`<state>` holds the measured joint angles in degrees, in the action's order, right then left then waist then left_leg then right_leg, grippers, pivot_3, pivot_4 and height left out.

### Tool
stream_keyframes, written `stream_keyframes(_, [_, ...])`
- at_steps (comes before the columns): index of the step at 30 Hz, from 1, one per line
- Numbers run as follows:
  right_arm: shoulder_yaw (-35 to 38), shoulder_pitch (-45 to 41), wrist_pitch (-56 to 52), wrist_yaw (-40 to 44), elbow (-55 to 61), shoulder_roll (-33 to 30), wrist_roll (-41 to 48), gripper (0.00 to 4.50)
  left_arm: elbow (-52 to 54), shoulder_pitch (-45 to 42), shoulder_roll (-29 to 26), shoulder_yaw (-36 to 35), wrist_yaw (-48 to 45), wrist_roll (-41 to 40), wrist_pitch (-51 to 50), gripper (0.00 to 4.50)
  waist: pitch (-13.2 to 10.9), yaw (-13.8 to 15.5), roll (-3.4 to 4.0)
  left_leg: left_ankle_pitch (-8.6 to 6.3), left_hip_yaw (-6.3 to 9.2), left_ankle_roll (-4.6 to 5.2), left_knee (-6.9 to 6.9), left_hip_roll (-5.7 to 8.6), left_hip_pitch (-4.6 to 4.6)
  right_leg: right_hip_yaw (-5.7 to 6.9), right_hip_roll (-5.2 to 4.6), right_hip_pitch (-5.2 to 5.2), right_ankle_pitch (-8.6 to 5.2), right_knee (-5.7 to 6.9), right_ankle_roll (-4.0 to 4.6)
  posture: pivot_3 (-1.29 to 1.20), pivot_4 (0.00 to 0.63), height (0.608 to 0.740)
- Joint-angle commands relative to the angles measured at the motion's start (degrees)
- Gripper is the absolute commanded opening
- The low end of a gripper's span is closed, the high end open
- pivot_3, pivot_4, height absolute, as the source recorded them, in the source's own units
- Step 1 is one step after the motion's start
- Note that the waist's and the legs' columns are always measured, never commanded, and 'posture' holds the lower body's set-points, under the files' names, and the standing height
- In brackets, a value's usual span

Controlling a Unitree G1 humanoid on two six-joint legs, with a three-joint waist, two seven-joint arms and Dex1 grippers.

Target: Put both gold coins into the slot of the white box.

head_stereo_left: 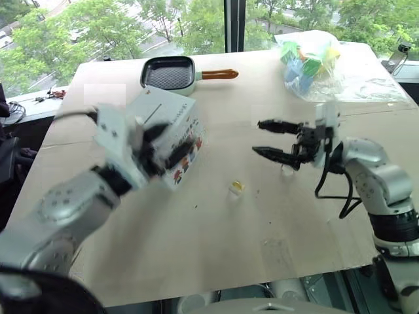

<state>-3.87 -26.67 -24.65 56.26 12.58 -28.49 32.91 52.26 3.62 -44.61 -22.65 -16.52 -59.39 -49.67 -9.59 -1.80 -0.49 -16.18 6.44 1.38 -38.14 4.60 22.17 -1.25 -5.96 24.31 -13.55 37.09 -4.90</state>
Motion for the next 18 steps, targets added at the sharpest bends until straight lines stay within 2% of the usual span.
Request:
stream_keyframes(1, [-4.61,3.64,2.85,-1.44,-0.32,2.09,-4.86,3.36,5.48,15.84,-2.35,-0.28,-12.71,5.52,4.94,3.46,0.02,-0.26,-0.03,0.01,-0.02,-0.02,0.01,-0.08,0.01,-0.04,0.03,0.05,0.0,0.02,0.01,0.0,0.15,0.721])
stream_keyframes(4, [-7.39,4.81,5.02,-1.74,-1.86,3.05,-8.74,3.36,3.96,23.33,-2.85,3.68,-16.43,15.44,10.84,3.46,-0.09,0.21,0.15,0.02,-0.06,-0.05,0.0,-0.08,-0.08,-0.05,0.07,-0.01,0.0,0.11,0.04,0.0,0.15,0.721])
stream_keyframes(8, [-10.15,4.39,2.39,-6.54,-3.71,6.53,-12.19,3.36,-4.89,21.86,6.38,8.66,-14.32,23.91,21.43,3.46,-0.03,1.16,0.27,-0.08,0.01,0.14,-0.19,-0.03,-0.34,0.02,0.06,-0.48,-0.05,0.05,0.36,0.0,0.15,0.721])
stream_keyframes(12, [-11.34,4.76,-0.8,-7.4,-2.7,7.58,-12.74,3.36,-6.43,22.15,11.11,8.97,-16.28,24.09,24.89,3.46,0.06,1.26,-0.04,-0.04,0.2,0.08,-0.27,0.01,-0.41,0.19,0.07,-0.62,0.13,-0.03,0.2,0.0,0.15,0.721])
stream_keyframes(18, [-11.65,4.55,-3.74,-10.25,-2.76,8.74,-13.88,3.36,-5.91,23.32,10.82,7.74,-18.12,23.7,25.67,3.46,0.06,1.12,-0.04,0.06,0.28,-0.11,-0.15,0.0,-0.34,0.26,0.06,-0.54,0.12,-0.04,0.19,0.0,0.15,0.721])
